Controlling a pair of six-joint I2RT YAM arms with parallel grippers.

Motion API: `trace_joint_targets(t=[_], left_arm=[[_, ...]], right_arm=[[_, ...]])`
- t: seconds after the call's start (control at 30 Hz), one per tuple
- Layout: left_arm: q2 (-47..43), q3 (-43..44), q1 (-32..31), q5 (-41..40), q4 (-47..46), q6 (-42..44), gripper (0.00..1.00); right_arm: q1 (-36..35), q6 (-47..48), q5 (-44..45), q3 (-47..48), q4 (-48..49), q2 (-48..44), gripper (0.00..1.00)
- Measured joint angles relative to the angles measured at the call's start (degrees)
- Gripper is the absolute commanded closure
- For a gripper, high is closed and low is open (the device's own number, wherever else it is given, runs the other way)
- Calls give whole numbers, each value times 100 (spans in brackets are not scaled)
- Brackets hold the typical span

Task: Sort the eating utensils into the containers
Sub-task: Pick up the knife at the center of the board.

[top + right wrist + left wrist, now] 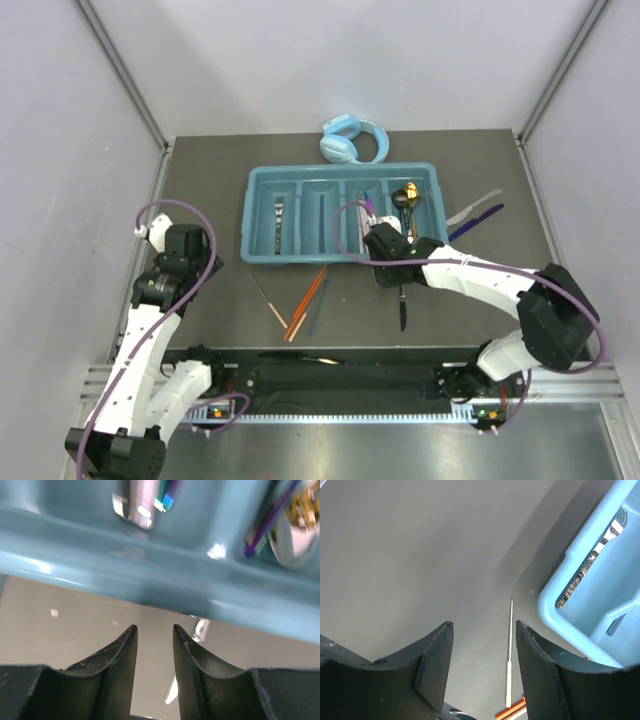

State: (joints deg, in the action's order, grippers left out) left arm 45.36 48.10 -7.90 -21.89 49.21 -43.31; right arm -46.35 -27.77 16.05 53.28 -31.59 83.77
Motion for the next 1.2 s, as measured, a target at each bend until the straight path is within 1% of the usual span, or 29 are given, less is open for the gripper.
trace_joint_targets(t=[0.2, 0.37, 0.47, 0.6, 0.73, 0.83, 0.87, 0.9, 1.0, 1.2], left_arm=[[17, -2, 0, 46, -20, 9, 42], [28, -55, 0, 107, -46, 22, 42], [28, -76, 0, 127, -50, 22, 43], [26, -76, 0, 131, -52, 24, 43], [24, -76, 0, 138, -55, 26, 43], [24, -76, 0, 149, -57, 31, 43], [24, -76, 0, 149, -57, 33, 43], [24, -76, 0, 149, -57, 35, 43], [24, -76, 0, 149, -57, 44, 43], [24, -76, 0, 151, -63, 46, 43]], right_arm=[[354, -240, -28, -420, -201, -308, 62], [647, -343, -26, -632, -212, -387, 62], [680, -352, -44, -702, -153, -245, 62], [678, -393, -63, -719, 9, 216, 62], [675, -439, -83, -723, 157, 273, 63], [678, -450, -55, -717, 267, 317, 71], [675, -444, -50, -699, 293, 345, 76], [675, -444, -52, -682, 317, 369, 88], [675, -415, -103, -649, 417, 422, 100], [671, -310, -262, -820, 623, 280, 100]])
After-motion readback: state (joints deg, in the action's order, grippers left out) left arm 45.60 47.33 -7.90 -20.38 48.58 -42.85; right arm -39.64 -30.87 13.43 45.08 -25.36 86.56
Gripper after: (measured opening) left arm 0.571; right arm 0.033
